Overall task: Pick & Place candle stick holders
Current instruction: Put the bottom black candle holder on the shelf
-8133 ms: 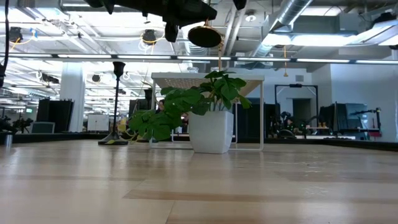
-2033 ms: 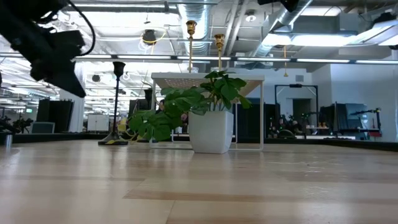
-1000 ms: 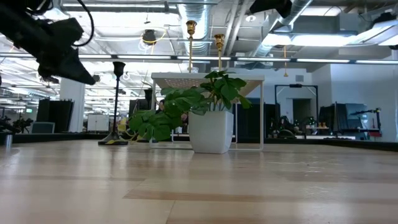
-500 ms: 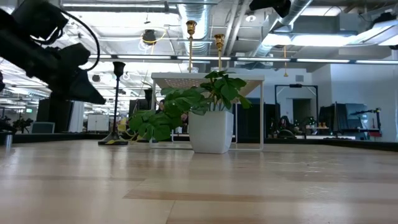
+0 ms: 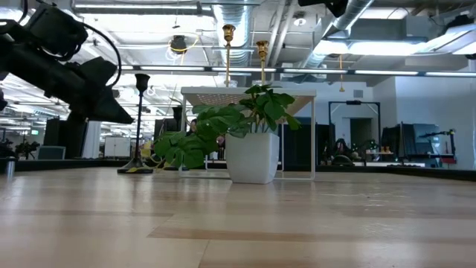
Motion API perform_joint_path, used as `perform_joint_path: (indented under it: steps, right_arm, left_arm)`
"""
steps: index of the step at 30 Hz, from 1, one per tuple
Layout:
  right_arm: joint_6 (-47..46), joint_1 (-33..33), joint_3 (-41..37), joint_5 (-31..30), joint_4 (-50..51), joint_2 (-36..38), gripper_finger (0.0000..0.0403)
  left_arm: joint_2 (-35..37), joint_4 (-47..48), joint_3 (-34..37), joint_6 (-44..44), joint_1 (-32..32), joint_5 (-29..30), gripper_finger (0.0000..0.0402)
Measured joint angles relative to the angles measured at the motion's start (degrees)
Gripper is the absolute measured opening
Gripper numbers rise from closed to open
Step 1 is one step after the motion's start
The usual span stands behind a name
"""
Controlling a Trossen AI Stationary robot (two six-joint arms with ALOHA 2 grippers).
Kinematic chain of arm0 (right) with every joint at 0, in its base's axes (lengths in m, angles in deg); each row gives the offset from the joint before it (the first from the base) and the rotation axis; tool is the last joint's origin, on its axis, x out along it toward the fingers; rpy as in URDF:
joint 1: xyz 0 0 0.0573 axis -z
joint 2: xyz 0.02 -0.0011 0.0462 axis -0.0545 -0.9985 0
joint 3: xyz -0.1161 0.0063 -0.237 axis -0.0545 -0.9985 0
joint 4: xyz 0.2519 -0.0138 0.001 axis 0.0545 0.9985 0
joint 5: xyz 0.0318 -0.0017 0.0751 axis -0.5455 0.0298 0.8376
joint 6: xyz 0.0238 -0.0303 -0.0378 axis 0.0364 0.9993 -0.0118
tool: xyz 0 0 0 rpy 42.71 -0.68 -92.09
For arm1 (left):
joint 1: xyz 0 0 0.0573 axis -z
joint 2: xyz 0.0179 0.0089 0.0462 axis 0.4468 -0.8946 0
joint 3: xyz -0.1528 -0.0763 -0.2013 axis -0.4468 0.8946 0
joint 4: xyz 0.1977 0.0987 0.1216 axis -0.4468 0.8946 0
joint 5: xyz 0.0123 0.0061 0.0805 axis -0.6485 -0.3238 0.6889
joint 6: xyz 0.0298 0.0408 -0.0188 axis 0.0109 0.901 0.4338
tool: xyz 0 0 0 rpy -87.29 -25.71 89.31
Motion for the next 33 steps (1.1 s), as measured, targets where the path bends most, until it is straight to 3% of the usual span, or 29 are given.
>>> perform_joint_path:
  steps: [7,11,33]
  right_arm:
    - [0.0,0.0,0.0,0.0,0.0,0.0,0.0000]
    - [0.0,0.0,0.0,0.0,0.0,0.0,0.0000]
    - [0.0,0.0,0.0,0.0,0.1,0.0,0.0000]
  left_arm:
    - [0.0,-2.8,0.0,0.1,-0.2,2.8,0.0008]
    - [0.0,-3.4,0.0,0.1,-0.2,2.9,0.0030]
    - [-0.2,-9.0,-0.1,-1.8,-0.2,4.9,0.0256]
